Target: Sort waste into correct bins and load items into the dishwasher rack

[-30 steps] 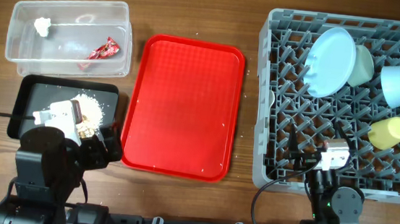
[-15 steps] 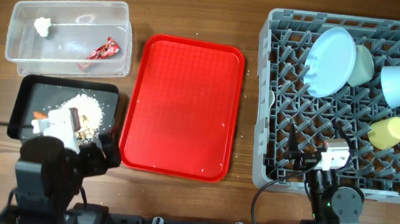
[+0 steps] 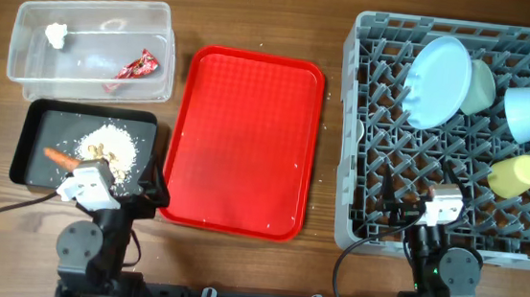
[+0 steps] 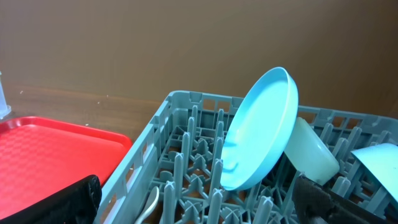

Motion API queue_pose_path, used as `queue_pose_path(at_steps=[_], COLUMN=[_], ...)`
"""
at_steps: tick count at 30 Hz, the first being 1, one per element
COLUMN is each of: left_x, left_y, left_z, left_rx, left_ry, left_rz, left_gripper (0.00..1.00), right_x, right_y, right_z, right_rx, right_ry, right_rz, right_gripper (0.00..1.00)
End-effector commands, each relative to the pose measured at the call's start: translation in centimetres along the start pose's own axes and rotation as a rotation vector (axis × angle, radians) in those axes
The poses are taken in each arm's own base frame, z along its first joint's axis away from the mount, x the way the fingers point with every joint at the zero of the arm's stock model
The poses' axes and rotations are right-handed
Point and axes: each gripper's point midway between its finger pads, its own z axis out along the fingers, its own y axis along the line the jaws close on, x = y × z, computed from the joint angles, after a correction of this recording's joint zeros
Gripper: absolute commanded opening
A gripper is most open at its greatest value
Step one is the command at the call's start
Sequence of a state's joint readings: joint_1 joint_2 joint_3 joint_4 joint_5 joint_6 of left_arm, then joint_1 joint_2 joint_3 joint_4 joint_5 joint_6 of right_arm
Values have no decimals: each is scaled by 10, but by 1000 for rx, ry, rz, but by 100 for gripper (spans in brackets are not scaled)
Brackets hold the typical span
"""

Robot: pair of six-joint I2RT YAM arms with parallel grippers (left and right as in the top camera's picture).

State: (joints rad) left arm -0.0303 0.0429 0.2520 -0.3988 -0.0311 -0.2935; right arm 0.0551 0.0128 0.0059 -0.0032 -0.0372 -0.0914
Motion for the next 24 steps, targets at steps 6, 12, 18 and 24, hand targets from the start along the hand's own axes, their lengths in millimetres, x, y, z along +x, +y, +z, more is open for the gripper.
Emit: queue_pose_path(at_steps=[6,12,18,24], left_x=[-3,31,31,31], left_y=[-17,-13,-13,-13], left_z=[17,25,25,25], left_rx=[132,162,163,164], left_ry=[-204,-91,-89,-89], left_rz=[276,260,237,237], left_gripper=[100,100,100,100], right_x=[-3,-3,-3,-3], right_y=[2,2,2,2], right_z=[0,0,0,0], right_rx=[-11,-11,-11,-11], right_ry=[-12,-12,-12,-12], right_rz=[12,12,12,12], right_gripper=[100,100,100,100])
